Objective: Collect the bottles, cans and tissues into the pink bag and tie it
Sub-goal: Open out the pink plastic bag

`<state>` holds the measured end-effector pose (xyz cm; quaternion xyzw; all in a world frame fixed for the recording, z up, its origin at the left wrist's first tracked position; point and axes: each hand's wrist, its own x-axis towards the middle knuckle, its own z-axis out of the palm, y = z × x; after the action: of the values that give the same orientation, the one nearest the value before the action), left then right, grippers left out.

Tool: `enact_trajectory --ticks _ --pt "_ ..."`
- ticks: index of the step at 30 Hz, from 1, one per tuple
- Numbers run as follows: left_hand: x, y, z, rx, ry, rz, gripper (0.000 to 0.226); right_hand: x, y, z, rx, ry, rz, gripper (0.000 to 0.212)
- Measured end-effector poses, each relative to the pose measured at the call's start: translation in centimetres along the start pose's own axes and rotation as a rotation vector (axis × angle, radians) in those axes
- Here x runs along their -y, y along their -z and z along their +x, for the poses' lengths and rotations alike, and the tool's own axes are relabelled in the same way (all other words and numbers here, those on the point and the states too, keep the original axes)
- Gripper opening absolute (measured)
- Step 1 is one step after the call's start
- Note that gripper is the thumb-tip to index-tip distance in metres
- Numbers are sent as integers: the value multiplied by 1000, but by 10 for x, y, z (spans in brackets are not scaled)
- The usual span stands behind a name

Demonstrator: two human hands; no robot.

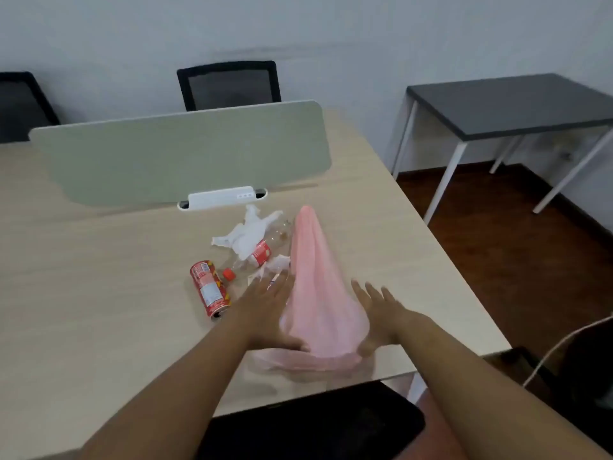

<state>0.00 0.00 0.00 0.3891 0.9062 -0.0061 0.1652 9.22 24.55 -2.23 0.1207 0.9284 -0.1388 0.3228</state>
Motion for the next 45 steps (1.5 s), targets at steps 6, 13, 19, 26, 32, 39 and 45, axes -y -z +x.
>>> enact_trajectory --ticks 6,13,19,26,32,39,45 --pt "-20 -44 8 42 8 239 107 -14 -28 17 -284 152 255 34" --pt "-24 -30 24 -429 316 -256 15 -12 15 3 -576 138 741 27" --pt "-72 15 27 -307 229 -837 74 7 83 -12 -708 194 944 24" --pt "-84 46 51 -722 430 -772 9 -7 118 -27 -806 194 918 24" --pt "-35 119 56 -783 703 -1070 23 0 161 -38 -1009 161 920 26" --pt "19 213 2 -1138 848 -1213 26 99 210 -65 -1243 303 995 22" --pt "79 259 -100 -1411 554 -721 26 185 217 -95 -1437 666 990 29"
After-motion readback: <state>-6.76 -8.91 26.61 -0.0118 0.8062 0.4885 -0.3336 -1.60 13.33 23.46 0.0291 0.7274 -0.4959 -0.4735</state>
